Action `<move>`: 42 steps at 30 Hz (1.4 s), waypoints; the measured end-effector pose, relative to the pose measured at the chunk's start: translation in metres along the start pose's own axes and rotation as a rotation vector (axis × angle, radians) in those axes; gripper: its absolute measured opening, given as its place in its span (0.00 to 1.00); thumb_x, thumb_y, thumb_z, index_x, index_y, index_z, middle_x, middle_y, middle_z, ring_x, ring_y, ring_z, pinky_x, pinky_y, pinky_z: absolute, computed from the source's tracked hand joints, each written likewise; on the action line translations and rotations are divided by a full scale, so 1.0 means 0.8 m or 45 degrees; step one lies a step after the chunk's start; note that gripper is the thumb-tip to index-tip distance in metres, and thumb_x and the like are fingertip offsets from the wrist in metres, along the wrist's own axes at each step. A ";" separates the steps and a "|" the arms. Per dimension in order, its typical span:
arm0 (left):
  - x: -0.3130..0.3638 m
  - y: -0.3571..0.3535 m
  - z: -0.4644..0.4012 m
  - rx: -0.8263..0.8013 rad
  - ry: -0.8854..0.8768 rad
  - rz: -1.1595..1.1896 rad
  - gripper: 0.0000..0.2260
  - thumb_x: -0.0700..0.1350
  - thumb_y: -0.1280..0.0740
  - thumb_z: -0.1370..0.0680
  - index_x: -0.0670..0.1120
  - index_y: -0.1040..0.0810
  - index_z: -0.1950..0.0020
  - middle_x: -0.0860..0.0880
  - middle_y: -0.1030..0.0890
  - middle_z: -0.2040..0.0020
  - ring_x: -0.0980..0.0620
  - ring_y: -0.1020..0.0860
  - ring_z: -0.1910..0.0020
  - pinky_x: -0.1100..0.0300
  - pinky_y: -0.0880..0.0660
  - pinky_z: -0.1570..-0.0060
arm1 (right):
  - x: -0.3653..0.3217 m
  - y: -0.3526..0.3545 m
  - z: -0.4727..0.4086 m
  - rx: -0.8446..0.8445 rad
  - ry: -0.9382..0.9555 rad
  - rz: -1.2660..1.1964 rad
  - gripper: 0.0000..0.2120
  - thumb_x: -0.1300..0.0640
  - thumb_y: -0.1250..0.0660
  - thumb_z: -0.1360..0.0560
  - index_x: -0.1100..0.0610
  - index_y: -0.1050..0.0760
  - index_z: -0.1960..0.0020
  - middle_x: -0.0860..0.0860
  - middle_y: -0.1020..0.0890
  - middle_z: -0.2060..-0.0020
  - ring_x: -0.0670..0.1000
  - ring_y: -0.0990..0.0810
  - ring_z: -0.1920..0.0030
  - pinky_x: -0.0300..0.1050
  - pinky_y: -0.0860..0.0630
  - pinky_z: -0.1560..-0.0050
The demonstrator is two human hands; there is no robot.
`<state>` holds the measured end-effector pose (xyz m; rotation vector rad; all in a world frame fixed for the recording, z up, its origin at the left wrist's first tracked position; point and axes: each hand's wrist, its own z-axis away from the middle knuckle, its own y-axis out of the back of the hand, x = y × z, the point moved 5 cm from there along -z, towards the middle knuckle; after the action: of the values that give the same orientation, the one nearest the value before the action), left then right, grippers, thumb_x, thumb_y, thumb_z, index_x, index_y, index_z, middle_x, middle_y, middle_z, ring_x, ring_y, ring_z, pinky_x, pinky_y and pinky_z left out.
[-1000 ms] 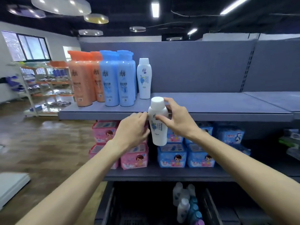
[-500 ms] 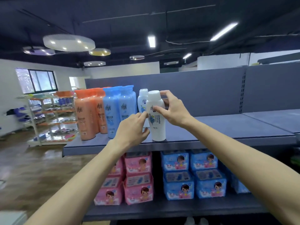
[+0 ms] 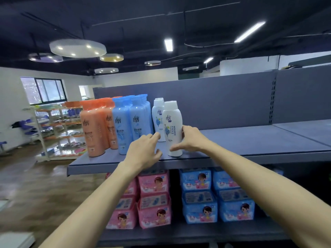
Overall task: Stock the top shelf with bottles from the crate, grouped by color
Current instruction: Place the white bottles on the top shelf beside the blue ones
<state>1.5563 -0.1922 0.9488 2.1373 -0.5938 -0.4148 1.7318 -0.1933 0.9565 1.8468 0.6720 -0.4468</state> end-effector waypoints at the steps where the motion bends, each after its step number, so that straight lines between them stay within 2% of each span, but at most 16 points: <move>1: -0.001 -0.001 -0.001 -0.006 0.011 -0.006 0.12 0.51 0.40 0.24 0.49 0.33 0.43 0.51 0.25 0.53 0.48 0.28 0.54 0.54 0.30 0.63 | -0.001 -0.003 -0.005 -0.006 -0.024 -0.012 0.27 0.50 0.18 0.40 0.53 0.24 0.44 0.47 0.17 0.52 0.47 0.19 0.53 0.39 0.23 0.56; 5: -0.008 -0.007 -0.010 -0.019 0.067 -0.017 0.12 0.51 0.39 0.24 0.49 0.33 0.43 0.51 0.24 0.54 0.47 0.26 0.54 0.53 0.28 0.62 | -0.001 -0.019 -0.026 0.039 -0.103 -0.044 0.30 0.53 0.18 0.40 0.56 0.29 0.44 0.50 0.21 0.49 0.51 0.21 0.51 0.46 0.21 0.53; 9: -0.013 -0.014 -0.020 0.005 0.105 -0.010 0.13 0.52 0.39 0.24 0.49 0.33 0.43 0.51 0.24 0.55 0.47 0.26 0.54 0.54 0.29 0.63 | 0.000 -0.039 -0.047 0.127 -0.139 -0.071 0.29 0.54 0.18 0.39 0.58 0.32 0.46 0.53 0.22 0.49 0.55 0.21 0.49 0.53 0.20 0.51; 20: -0.031 -0.024 -0.019 0.011 0.145 -0.041 0.12 0.51 0.39 0.24 0.48 0.33 0.44 0.50 0.23 0.54 0.46 0.25 0.53 0.55 0.32 0.64 | 0.015 -0.081 -0.087 0.239 -0.209 -0.139 0.22 0.55 0.23 0.32 0.59 0.29 0.45 0.55 0.19 0.48 0.56 0.21 0.47 0.51 0.23 0.47; 25: -0.035 -0.028 -0.019 0.036 0.116 -0.040 0.11 0.51 0.39 0.24 0.47 0.33 0.45 0.50 0.23 0.54 0.46 0.25 0.53 0.55 0.32 0.65 | 0.024 -0.096 -0.092 0.247 -0.234 -0.152 0.19 0.51 0.27 0.28 0.58 0.31 0.46 0.55 0.20 0.48 0.58 0.22 0.47 0.52 0.23 0.47; 31: -0.035 -0.034 -0.022 0.103 0.126 -0.020 0.10 0.50 0.39 0.25 0.47 0.33 0.48 0.49 0.23 0.56 0.46 0.26 0.55 0.55 0.34 0.66 | 0.021 -0.100 -0.095 0.218 -0.169 -0.116 0.18 0.53 0.30 0.25 0.61 0.34 0.43 0.58 0.21 0.45 0.60 0.23 0.45 0.54 0.25 0.45; 36: -0.034 -0.039 -0.020 0.103 0.122 0.002 0.09 0.49 0.40 0.25 0.47 0.33 0.48 0.50 0.24 0.56 0.47 0.26 0.55 0.54 0.31 0.66 | 0.027 -0.097 -0.092 0.192 -0.189 -0.137 0.16 0.54 0.31 0.24 0.61 0.32 0.42 0.56 0.21 0.47 0.57 0.23 0.46 0.49 0.26 0.48; 42: -0.032 -0.036 -0.008 0.081 0.114 0.033 0.10 0.50 0.39 0.25 0.48 0.32 0.46 0.51 0.24 0.57 0.48 0.26 0.55 0.53 0.27 0.64 | 0.019 -0.097 -0.084 0.173 -0.211 -0.118 0.15 0.53 0.33 0.23 0.61 0.33 0.43 0.58 0.22 0.45 0.59 0.23 0.46 0.50 0.26 0.49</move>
<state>1.5459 -0.1585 0.9312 2.1938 -0.5900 -0.2874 1.6936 -0.1059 0.9160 1.8862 0.6286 -0.7130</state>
